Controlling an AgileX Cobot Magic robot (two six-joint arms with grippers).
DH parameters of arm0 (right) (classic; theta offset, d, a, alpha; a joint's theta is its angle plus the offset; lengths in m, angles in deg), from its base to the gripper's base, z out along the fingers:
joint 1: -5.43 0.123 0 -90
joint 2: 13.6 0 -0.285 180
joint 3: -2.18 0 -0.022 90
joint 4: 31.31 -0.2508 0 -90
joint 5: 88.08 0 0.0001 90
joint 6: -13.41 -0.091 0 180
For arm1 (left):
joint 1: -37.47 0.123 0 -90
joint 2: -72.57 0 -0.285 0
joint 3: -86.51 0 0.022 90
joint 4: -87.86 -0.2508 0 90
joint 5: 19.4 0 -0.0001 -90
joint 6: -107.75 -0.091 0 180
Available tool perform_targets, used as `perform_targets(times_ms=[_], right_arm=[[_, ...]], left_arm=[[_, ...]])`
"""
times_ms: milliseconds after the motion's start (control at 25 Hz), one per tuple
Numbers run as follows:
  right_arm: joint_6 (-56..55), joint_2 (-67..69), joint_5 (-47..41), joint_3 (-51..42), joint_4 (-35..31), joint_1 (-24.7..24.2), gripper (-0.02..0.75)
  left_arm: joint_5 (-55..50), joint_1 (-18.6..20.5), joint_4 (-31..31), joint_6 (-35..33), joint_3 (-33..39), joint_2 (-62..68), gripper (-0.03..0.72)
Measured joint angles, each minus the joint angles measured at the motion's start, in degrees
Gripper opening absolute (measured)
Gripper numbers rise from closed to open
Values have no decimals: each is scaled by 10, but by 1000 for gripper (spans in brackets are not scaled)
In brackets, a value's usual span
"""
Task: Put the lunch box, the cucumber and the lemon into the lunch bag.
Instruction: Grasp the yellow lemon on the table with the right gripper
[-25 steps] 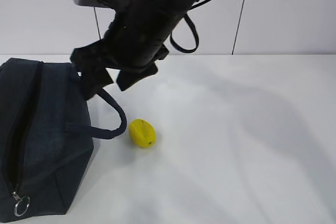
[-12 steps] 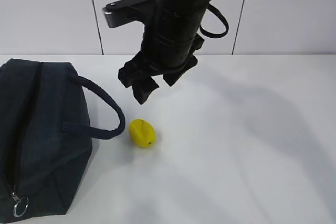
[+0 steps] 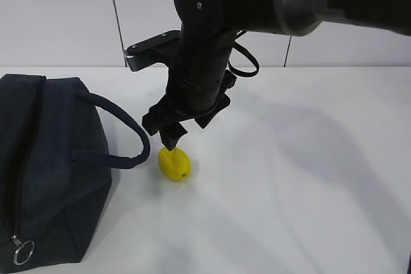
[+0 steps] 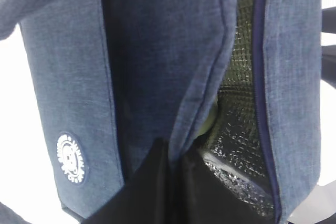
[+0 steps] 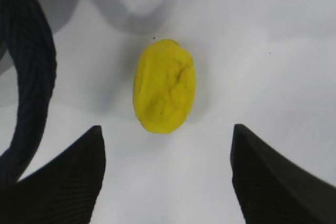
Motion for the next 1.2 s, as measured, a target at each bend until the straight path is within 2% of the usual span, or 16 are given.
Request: perform_targets(times_ms=[720,1200], right_arm=[[7,65,106,0,-19,0,545],[17,102,111,21,-25,0,545]], left_arm=[[2,0,-15,14,0,0,7],[2,0,-19,15,0,0,7]])
